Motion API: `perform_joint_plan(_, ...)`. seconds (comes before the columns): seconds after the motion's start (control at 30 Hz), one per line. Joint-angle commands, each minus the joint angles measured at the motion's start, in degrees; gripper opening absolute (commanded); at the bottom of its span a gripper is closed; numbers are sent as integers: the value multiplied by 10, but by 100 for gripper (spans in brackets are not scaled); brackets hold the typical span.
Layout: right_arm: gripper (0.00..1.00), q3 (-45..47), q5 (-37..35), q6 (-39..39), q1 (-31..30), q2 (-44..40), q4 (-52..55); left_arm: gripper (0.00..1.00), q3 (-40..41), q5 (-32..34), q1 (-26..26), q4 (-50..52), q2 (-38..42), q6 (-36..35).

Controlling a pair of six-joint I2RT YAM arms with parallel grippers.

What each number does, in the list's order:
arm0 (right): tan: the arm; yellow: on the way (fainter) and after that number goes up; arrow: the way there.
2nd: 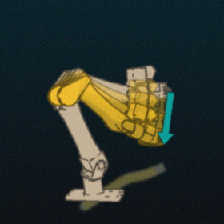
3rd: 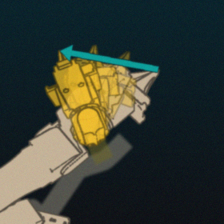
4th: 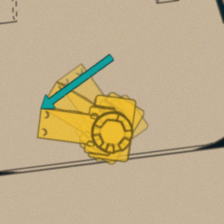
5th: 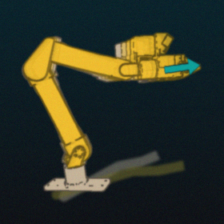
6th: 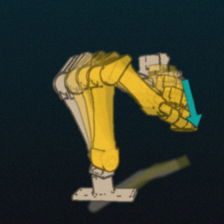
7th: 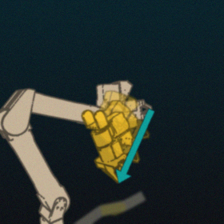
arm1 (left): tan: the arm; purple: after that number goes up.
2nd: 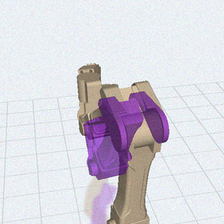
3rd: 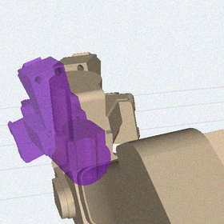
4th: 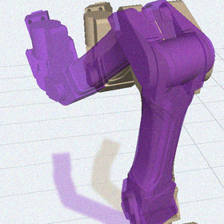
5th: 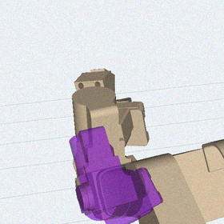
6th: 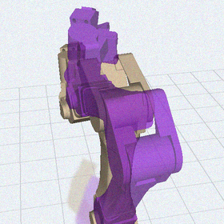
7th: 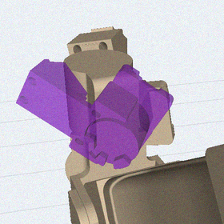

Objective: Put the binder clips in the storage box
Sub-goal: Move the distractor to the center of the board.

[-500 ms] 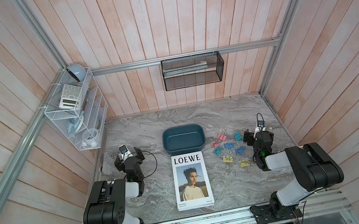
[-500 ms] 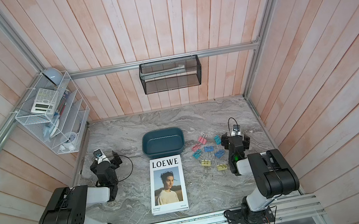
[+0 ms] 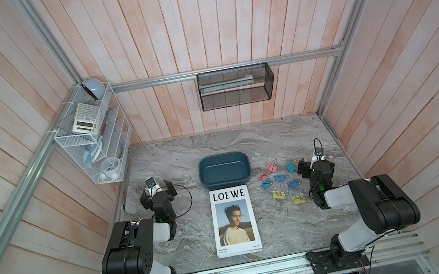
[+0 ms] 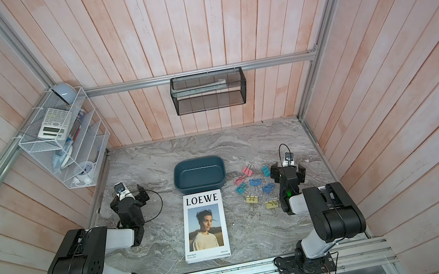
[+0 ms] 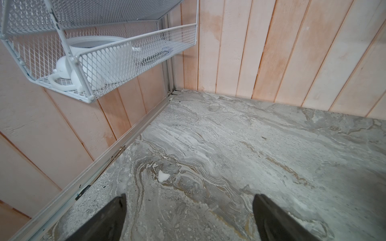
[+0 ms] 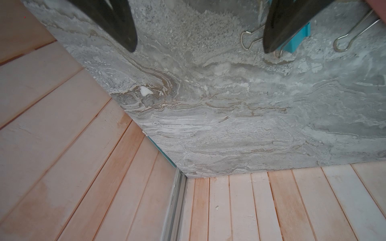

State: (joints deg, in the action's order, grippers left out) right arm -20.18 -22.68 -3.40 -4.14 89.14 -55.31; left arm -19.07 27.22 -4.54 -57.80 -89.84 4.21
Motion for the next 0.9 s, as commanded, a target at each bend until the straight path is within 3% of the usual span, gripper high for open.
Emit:
perform_joint_plan(0.0, 98, -3, -6, -3, -4, 3, -7, 100, -11, -15, 7, 12, 0, 2)
perform_joint_plan(0.07, 98, -35, -35, 8, -21, -43, 86, 100, 1, -23, -6, 11, 37, -23)
perform_joint_plan(0.13, 98, -105, -79, 16, -45, -109, 237, 100, -10, 88, -81, 84, 122, -75)
perform_joint_plan(0.2, 98, -197, -52, -40, -51, -158, 411, 100, -89, 160, -185, 286, 216, -61)
perform_joint_plan(0.27, 98, -282, -15, -85, -56, -172, 569, 100, -211, 224, -291, 548, 240, 59)
perform_joint_plan(0.37, 98, -355, 3, -177, -56, -165, 751, 100, -362, 275, -477, 804, 171, 232)
perform_joint_plan(0.47, 98, -333, 35, -184, -58, -173, 764, 100, -517, 248, -617, 992, 32, 353)
perform_joint_plan(0.6, 98, -325, 55, -179, -57, -196, 776, 100, -653, 131, -692, 1039, -125, 403)
perform_joint_plan(0.67, 98, -333, 69, -172, -57, -206, 785, 100, -715, 135, -705, 1105, -195, 439)
perform_joint_plan(0.87, 98, -351, 106, -163, -57, -214, 793, 100, -723, 74, -711, 1089, -272, 467)
